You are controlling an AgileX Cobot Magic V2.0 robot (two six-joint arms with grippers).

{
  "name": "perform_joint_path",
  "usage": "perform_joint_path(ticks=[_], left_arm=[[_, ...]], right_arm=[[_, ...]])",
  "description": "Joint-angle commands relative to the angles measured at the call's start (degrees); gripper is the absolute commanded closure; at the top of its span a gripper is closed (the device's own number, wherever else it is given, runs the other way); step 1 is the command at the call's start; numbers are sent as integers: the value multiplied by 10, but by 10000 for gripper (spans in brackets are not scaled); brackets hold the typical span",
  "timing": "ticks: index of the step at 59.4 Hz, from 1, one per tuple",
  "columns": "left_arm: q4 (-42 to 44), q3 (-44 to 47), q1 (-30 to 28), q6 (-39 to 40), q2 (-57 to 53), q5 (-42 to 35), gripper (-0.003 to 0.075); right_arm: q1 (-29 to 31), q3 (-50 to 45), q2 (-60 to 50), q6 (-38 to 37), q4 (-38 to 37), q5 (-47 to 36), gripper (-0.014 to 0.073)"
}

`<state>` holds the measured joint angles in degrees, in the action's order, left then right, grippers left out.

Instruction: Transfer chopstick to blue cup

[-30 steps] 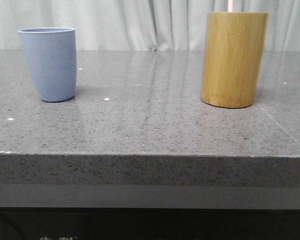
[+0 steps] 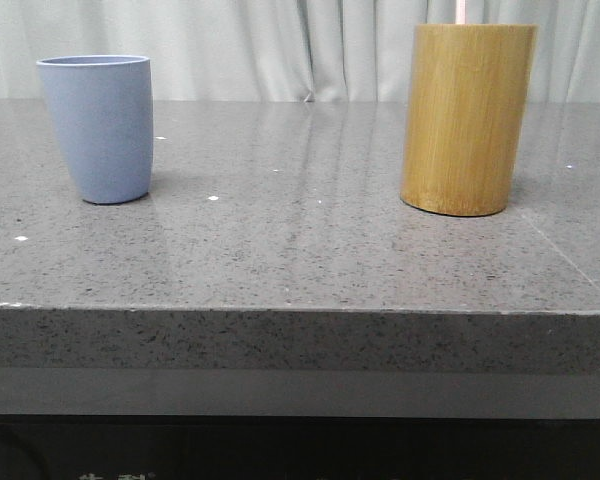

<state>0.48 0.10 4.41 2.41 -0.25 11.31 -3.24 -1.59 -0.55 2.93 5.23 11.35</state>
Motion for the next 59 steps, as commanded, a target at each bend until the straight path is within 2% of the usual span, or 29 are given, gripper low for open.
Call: perform_joint_path(ticks=[1, 59], left_arm=[[-5, 4, -1, 1, -14, -45, 739], [-5, 4, -1, 1, -14, -66, 739]], right_arm=[[2, 3, -13, 2, -3, -48, 704], [2, 3, -13, 2, -3, -50, 704]])
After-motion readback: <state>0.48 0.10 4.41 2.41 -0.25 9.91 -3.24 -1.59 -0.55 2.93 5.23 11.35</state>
